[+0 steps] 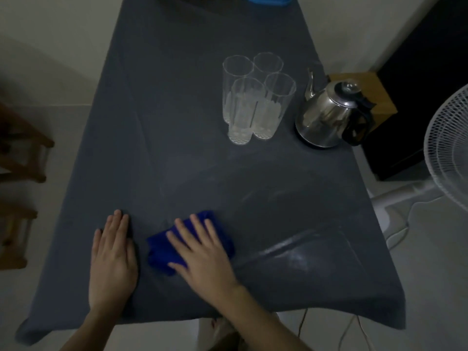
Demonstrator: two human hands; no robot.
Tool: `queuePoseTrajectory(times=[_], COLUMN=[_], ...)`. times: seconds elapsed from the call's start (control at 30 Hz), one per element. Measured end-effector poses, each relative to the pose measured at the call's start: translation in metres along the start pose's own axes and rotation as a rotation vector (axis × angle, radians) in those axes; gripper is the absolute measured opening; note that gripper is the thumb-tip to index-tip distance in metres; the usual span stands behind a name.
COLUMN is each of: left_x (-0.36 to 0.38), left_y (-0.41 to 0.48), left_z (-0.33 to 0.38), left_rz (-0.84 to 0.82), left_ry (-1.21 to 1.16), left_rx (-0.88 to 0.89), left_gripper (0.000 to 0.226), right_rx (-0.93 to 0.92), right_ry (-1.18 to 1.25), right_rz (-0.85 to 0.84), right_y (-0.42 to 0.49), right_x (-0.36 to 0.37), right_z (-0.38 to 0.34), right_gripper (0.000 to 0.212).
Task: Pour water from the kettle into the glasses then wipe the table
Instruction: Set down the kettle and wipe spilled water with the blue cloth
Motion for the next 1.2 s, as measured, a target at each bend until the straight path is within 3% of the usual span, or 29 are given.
queuePoseTrajectory(times=[0.13,0.27,0.5,0.7,0.8,1.0,1.2], left_x=[0.0,0.003,0.003,0.0,0.002,0.002,0.001], left_y=[0.002,0.001,0.003,0.001,0.001,0.002,0.001], left_z=[0.001,0.0,0.002,0.004,0.002,0.002,0.004], left_rz=[0.009,0.023,0.025,0.003,-0.014,-0.032,-0.016], left_ry=[0.006,-0.012,-0.004,0.006,0.017,0.015,-0.007], left_rx=[-0.007,0.003,0.014,0.006,-0.008,-0.012,-0.009], left_gripper=[0.059,0.057,0.058,0.057,0.056,0.058,0.059], right_rx=[-0.094,-0.063,0.423,0.674,0.529,0.146,0.085], right_ry=[-0.009,-0.099,-0.121,0.038,0.034,0.05,0.011], right_rz=[0.028,0.053,0.092,0.322,0.267,0.178,0.182], right_y=[-0.012,-0.051,-0.112,-0.065,-0.01,0.03,-0.001], right_x=[-0.003,-0.033,-0.117,-0.129,-0.106,-0.049,-0.061], right_z=[0.009,0.083,0.249,0.258,0.207,0.084,0.125], right_gripper=[0.05,0.054,0.062,0.052,0.06,0.053,0.066])
Point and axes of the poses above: each hand's wrist, its own y-axis towards the middle knuckle, its own x-axis out of the palm, z = x × y, the point moved 9 cm from there along y, towards the middle knuckle, and after that the axes turned 12 degrees about y, right-handed, at the moved point
